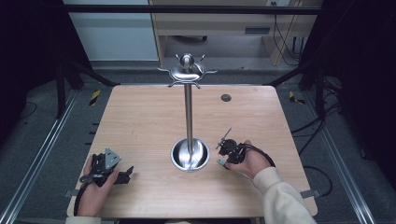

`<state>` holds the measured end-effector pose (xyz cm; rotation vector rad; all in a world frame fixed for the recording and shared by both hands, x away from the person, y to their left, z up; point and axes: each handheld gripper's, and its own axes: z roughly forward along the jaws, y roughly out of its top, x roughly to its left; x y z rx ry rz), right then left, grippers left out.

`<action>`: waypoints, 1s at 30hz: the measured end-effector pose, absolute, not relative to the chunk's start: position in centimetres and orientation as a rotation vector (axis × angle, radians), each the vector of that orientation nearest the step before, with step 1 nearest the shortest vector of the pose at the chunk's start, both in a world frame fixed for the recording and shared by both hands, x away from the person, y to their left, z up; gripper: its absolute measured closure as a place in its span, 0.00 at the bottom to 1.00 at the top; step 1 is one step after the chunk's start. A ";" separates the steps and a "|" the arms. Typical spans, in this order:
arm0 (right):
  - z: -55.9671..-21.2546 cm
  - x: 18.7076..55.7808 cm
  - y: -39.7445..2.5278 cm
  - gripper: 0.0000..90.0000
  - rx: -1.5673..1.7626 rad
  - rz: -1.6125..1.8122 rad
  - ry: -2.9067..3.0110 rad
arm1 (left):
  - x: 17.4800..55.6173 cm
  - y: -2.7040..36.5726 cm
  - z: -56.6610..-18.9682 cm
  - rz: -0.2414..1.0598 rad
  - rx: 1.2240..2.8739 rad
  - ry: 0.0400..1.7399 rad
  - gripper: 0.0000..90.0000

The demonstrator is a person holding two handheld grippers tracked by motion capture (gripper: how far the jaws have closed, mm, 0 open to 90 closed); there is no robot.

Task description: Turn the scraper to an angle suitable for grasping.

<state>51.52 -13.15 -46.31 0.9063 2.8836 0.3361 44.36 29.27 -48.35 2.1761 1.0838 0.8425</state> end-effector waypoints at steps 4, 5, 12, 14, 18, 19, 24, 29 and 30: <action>-46.6 51.5 -13.1 0.81 0.904 0.324 2.892 | 44.4 29.3 -48.4 0.840 2.177 1.085 0.03; -46.6 51.5 -13.1 0.81 0.904 0.324 2.892 | 44.4 29.3 -48.4 0.840 2.177 1.084 0.03; -46.6 51.6 -13.2 0.81 0.904 0.332 2.898 | 44.4 29.2 -48.4 0.832 2.184 1.079 0.03; -46.7 51.6 -13.2 0.81 0.902 0.329 2.899 | 44.4 29.2 -48.4 0.832 2.183 1.079 0.03; -46.7 51.6 -13.2 0.82 0.910 0.331 2.899 | 44.4 29.2 -48.4 0.830 2.185 1.078 0.03; -46.6 51.6 -13.2 0.82 0.916 0.326 2.898 | 44.4 29.2 -48.4 0.829 2.186 1.077 0.03; -46.7 51.6 -13.2 0.82 0.912 0.328 2.899 | 44.4 29.2 -48.4 0.828 2.193 1.074 0.03; -46.7 51.6 -13.2 0.82 0.891 0.332 2.901 | 44.3 29.2 -48.4 0.827 2.193 1.075 0.03; -46.6 51.5 -13.3 0.82 0.903 0.325 2.907 | 44.3 29.2 -48.4 0.827 2.193 1.074 0.03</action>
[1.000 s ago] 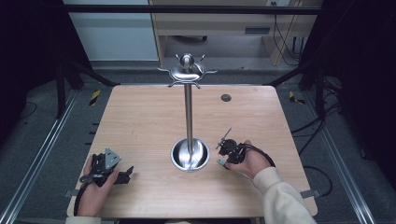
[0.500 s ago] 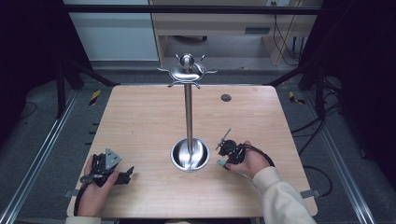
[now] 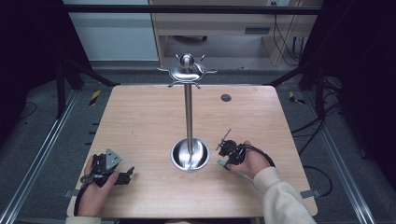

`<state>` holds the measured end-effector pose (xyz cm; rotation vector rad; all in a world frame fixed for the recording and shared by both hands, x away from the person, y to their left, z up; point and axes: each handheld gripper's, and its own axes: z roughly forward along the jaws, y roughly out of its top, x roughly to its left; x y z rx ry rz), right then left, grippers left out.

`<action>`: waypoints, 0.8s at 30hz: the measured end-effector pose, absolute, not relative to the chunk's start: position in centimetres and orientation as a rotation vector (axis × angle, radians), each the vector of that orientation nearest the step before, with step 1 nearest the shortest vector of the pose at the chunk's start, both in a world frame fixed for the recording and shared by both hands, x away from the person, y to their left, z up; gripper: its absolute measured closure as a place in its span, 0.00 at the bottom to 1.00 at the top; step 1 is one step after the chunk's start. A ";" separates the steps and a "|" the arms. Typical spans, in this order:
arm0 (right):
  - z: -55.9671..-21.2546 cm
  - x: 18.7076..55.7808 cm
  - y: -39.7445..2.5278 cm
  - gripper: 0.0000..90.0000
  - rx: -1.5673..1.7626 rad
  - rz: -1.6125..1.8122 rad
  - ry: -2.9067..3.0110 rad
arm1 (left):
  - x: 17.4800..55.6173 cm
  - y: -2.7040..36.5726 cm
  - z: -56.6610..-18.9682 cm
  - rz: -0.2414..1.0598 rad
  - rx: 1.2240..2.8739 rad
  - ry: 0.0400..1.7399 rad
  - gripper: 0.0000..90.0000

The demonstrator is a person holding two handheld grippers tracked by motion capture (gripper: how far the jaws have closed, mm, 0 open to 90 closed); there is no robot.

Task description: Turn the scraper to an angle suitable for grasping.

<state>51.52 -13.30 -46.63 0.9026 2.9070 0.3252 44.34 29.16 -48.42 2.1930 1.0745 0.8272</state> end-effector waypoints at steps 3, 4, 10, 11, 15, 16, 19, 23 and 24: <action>-46.4 51.6 -13.8 0.82 0.912 0.338 2.900 | 44.4 29.2 -48.4 0.826 2.194 1.074 0.03; -46.2 51.5 -14.0 0.82 0.916 0.355 2.894 | 44.3 29.2 -48.4 0.825 2.195 1.074 0.03; -44.5 51.3 -15.1 0.83 0.939 0.416 2.862 | 44.3 29.1 -48.5 0.825 2.197 1.075 0.03; -44.2 51.3 -15.3 0.83 0.944 0.427 2.853 | 44.3 29.1 -48.5 0.826 2.197 1.075 0.03; -42.5 51.3 -16.3 0.83 0.967 0.486 2.811 | 44.4 29.1 -48.5 0.825 2.195 1.077 0.03; -42.0 51.4 -16.5 0.83 0.972 0.498 2.802 | 44.3 29.1 -48.5 0.824 2.196 1.076 0.03; -40.6 51.3 -17.0 0.83 0.980 0.527 2.772 | 44.4 29.2 -48.5 0.824 2.197 1.074 0.03; -38.4 51.0 -17.4 0.83 0.969 0.592 2.732 | 44.4 29.2 -48.5 0.823 2.195 1.077 0.03; -38.0 51.0 -17.4 0.83 0.965 0.600 2.725 | 44.4 29.2 -48.5 0.823 2.196 1.076 0.03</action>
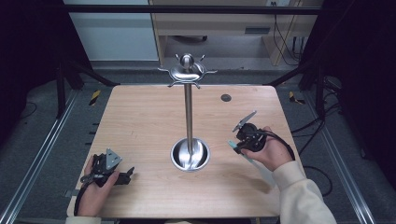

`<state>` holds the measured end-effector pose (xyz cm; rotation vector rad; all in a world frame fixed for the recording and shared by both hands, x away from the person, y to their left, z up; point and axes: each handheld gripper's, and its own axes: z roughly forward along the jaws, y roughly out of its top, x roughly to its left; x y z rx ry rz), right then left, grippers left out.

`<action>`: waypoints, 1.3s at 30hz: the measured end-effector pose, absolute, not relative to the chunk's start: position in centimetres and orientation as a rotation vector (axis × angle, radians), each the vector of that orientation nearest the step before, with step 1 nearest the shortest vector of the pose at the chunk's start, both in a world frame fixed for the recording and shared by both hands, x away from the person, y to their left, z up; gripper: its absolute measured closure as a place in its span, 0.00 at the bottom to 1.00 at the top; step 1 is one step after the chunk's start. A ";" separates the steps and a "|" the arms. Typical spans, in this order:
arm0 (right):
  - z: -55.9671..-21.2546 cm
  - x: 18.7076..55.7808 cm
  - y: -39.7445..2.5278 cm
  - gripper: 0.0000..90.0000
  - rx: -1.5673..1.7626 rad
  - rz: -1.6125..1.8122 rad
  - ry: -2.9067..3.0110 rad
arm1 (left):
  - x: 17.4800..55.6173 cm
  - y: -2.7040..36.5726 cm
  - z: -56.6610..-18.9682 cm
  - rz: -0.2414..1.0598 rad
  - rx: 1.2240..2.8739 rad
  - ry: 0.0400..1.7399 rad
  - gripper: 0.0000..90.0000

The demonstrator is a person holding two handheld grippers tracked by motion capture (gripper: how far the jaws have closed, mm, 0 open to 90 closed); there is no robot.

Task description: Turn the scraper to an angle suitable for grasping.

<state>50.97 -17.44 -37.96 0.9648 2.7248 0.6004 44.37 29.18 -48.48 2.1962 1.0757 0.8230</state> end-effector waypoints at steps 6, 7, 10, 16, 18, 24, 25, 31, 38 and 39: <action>-35.2 50.6 -17.9 0.83 0.938 0.700 2.659 | 44.3 29.4 -48.4 0.818 2.177 1.087 0.03; -34.7 50.7 -18.1 0.83 0.941 0.735 2.643 | 44.3 29.4 -48.4 0.820 2.174 1.089 0.03; -33.4 50.7 -18.6 0.83 0.947 0.797 2.606 | 44.3 29.5 -48.4 0.824 2.170 1.092 0.03; -31.5 50.1 -19.2 0.83 0.936 0.878 2.560 | 44.2 29.5 -48.4 0.831 2.172 1.095 0.03; -31.0 49.9 -19.2 0.83 0.935 0.899 2.549 | 44.3 29.7 -48.3 0.829 2.161 1.101 0.03; -30.0 49.4 -19.6 0.83 0.930 0.963 2.518 | 44.1 30.5 -47.9 0.857 2.096 1.145 0.03; -29.9 49.4 -19.7 0.83 0.939 0.967 2.524 | 44.1 30.5 -47.8 0.860 2.090 1.149 0.03; -29.5 49.2 -20.4 0.83 0.942 1.040 2.491 | 43.9 30.8 -47.6 0.855 2.040 1.171 0.04; -29.4 49.4 -20.7 0.82 0.949 1.080 2.489 | 43.8 31.8 -47.3 0.875 1.986 1.221 0.04; -29.3 49.5 -20.6 0.83 0.950 1.083 2.486 | 43.7 31.8 -47.4 0.875 1.979 1.225 0.04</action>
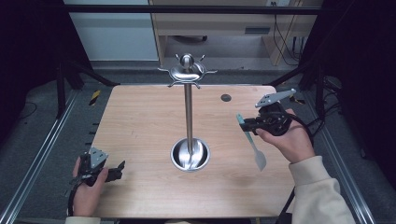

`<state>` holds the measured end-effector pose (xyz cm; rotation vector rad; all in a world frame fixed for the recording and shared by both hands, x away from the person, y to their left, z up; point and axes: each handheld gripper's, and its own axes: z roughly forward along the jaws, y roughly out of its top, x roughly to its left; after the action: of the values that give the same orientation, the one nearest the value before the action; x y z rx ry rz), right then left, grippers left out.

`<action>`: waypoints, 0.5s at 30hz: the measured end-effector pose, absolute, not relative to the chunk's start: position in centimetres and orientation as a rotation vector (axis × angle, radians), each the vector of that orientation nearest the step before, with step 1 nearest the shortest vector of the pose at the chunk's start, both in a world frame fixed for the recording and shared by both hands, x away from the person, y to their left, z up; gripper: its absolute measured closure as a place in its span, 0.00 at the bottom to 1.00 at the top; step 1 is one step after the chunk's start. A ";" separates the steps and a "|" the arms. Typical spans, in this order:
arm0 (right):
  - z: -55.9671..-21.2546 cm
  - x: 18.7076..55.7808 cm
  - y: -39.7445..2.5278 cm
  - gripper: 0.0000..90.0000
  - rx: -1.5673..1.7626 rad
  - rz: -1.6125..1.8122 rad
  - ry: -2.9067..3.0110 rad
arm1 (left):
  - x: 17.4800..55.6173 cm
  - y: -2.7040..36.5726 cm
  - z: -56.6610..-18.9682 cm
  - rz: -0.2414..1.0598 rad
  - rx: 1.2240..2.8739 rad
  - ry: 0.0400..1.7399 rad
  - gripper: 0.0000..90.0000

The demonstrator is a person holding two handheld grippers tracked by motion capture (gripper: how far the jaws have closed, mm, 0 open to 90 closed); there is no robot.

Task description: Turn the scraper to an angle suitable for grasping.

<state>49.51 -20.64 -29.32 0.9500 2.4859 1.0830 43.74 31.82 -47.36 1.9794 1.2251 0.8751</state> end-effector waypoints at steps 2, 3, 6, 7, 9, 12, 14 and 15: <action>-29.2 49.5 -20.4 0.83 0.951 1.108 2.473 | 43.7 31.8 -47.4 0.875 1.984 1.226 0.04; -29.1 49.5 -20.4 0.83 0.946 1.118 2.466 | 43.7 31.8 -47.4 0.876 1.988 1.223 0.04; -28.9 49.4 -20.1 0.83 0.937 1.140 2.455 | 43.7 31.6 -47.3 0.878 1.991 1.213 0.04; -28.8 49.3 -20.0 0.83 0.928 1.141 2.455 | 43.7 31.5 -47.3 0.877 1.997 1.209 0.04; -28.5 49.1 -19.9 0.83 0.911 1.153 2.447 | 43.7 31.4 -47.3 0.878 2.007 1.201 0.04; -28.0 48.8 -19.7 0.83 0.898 1.176 2.423 | 43.8 31.3 -47.4 0.875 2.007 1.200 0.04; -27.7 48.7 -19.7 0.83 0.891 1.185 2.406 | 43.8 31.4 -47.4 0.873 2.008 1.201 0.04; -27.6 48.7 -19.7 0.83 0.893 1.194 2.396 | 43.8 31.4 -47.4 0.873 2.008 1.202 0.04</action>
<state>48.68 -19.65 -27.61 0.8928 2.3961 1.1944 43.78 31.37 -47.42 2.0076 1.2023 0.8726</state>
